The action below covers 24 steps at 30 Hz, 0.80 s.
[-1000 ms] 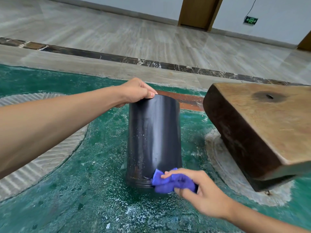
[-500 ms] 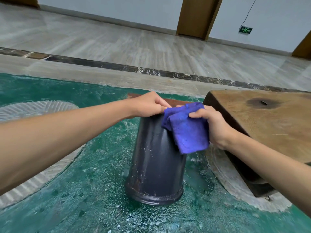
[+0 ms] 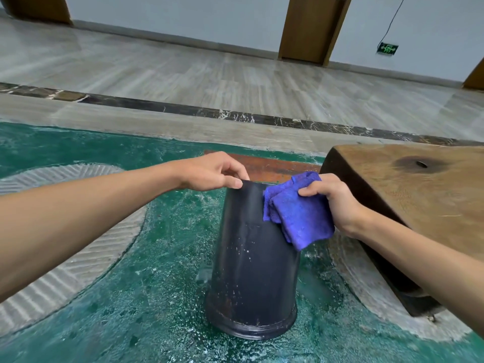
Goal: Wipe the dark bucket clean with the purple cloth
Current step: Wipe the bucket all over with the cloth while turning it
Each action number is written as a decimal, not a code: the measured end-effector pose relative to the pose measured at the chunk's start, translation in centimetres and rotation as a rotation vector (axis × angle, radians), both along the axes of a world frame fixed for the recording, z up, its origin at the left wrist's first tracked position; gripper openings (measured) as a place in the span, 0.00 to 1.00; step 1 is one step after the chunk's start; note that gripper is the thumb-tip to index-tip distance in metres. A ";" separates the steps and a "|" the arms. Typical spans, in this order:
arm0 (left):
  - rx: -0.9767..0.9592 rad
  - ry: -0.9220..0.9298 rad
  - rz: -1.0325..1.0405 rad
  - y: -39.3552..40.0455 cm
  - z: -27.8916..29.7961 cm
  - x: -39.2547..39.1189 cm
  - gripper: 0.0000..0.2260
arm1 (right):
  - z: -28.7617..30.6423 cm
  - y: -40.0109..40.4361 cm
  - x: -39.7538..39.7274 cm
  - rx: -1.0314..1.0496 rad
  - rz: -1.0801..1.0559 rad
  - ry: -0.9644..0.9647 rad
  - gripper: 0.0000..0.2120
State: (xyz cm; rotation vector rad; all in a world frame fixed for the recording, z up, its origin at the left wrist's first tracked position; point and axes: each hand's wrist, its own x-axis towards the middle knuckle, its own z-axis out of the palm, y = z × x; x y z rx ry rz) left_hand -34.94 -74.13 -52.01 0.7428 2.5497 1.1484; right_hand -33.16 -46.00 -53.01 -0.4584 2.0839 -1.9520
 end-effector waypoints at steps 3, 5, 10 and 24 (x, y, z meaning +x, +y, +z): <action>0.021 -0.114 -0.052 -0.4 0.5 0.5 0.10 | 0.2 -0.1 -0.1 0.002 0.042 0.007 0.12; 0.032 -0.161 -0.078 -0.6 0.9 0.8 0.10 | 0.3 -0.1 -0.1 -0.019 0.072 0.008 0.06; 0.086 -0.168 -0.052 -1.7 1.8 0.9 0.08 | 0.1 -0.9 -0.9 -0.063 0.047 0.011 0.05; 0.216 -0.236 0.181 -4.2 -0.3 -0.1 0.10 | -3.2 -1.3 -1.0 -0.044 -0.342 0.208 0.11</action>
